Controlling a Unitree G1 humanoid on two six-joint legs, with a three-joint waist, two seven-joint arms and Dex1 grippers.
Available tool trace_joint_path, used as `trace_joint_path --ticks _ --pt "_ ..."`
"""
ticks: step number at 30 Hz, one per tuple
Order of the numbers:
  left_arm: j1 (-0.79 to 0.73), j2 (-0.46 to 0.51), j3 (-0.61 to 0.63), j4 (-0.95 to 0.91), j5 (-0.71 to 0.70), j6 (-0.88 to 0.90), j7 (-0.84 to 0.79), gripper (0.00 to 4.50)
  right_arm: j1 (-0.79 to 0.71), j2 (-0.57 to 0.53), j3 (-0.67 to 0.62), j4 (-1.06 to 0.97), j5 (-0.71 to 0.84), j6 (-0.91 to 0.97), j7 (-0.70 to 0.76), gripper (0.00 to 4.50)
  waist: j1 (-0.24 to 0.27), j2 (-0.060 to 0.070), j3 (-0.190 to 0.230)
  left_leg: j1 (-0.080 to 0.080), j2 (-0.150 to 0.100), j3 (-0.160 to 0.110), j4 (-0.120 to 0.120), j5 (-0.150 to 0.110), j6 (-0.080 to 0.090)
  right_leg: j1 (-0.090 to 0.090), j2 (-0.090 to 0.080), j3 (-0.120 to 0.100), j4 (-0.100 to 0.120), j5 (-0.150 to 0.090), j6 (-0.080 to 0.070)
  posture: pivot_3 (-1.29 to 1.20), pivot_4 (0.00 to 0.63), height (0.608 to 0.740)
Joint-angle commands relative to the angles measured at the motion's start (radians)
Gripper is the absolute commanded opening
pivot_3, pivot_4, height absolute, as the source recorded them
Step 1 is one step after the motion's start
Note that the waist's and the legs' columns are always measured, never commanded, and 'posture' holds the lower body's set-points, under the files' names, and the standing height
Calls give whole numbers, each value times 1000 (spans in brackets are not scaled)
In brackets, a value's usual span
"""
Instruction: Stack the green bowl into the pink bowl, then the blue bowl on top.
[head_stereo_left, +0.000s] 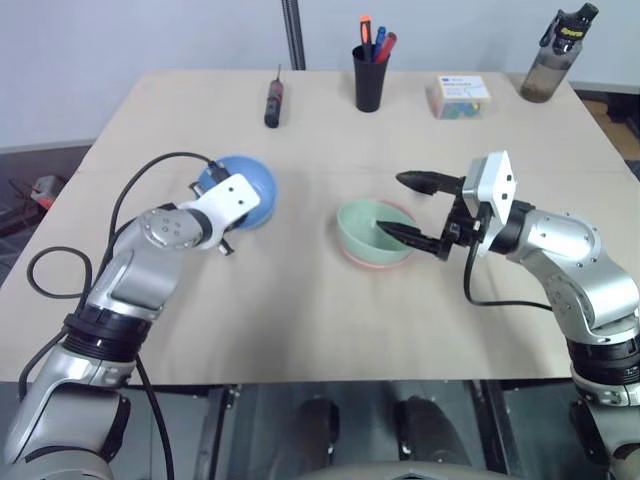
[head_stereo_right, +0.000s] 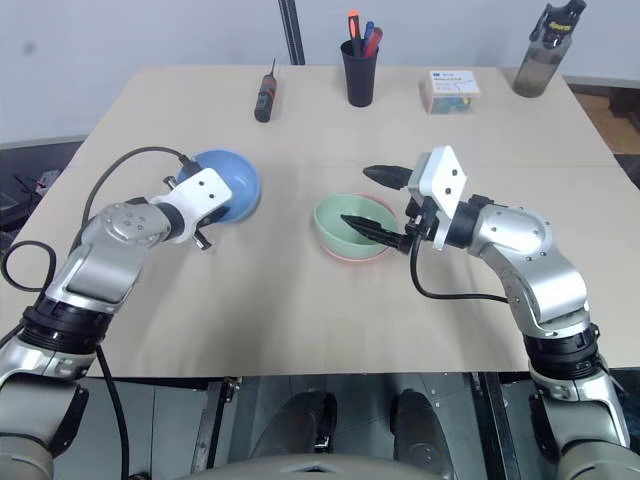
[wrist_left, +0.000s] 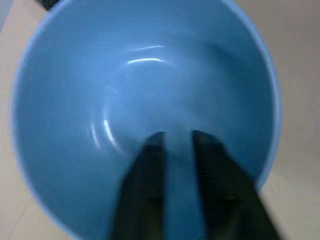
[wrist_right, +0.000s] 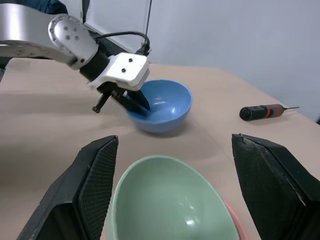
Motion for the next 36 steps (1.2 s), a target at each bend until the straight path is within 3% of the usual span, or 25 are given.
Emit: trace_joint_path --ticks 1,14,21,22,25,28,36 --pt "-38 -10 9 3 16 -29 -28 24 24 -29 -55 -66 15 -10 -18 3794 1 0 0 0 0 0 0 0 0 0 0 0 0 0 0 0 150 740" --pt "-86 -65 53 -98 -76 -137 -147 24 149 -107 -140 -142 38 15 -58 3794 2 0 0 -6 0 -2 3 0 0 -4 0 -2 0 0 0 0 150 740" --pt "-123 -58 19 -47 -35 -149 -186 24 214 -141 -185 -195 50 31 -94 3794 -3 0 0 -10 -1 -2 5 0 0 -7 0 -2 2 0 0 0 150 740" --pt "-124 -61 27 -47 -24 -122 -166 523 221 -140 -185 -205 50 34 -101 3794 -4 0 0 -10 -1 -2 5 0 0 -7 0 -1 2 0 0 0 150 740" --pt "-116 -38 38 -69 26 -75 -137 1364 226 -138 -184 -213 49 37 -113 3794 -3 0 0 -9 -1 -2 5 0 0 -7 0 -1 3 0 0 0 150 740" --pt "-74 -2 45 -137 51 -47 -142 2662 230 -137 -179 -209 47 31 -116 3794 -3 0 0 -9 -1 -1 5 0 0 -7 0 -1 4 0 0 0 150 740" --pt "11 58 -8 -182 160 -7 -146 2662 190 -144 -154 -146 44 11 -79 3794 2 0 0 -10 -1 -1 7 0 0 -8 0 -1 6 0 0 0 150 740"
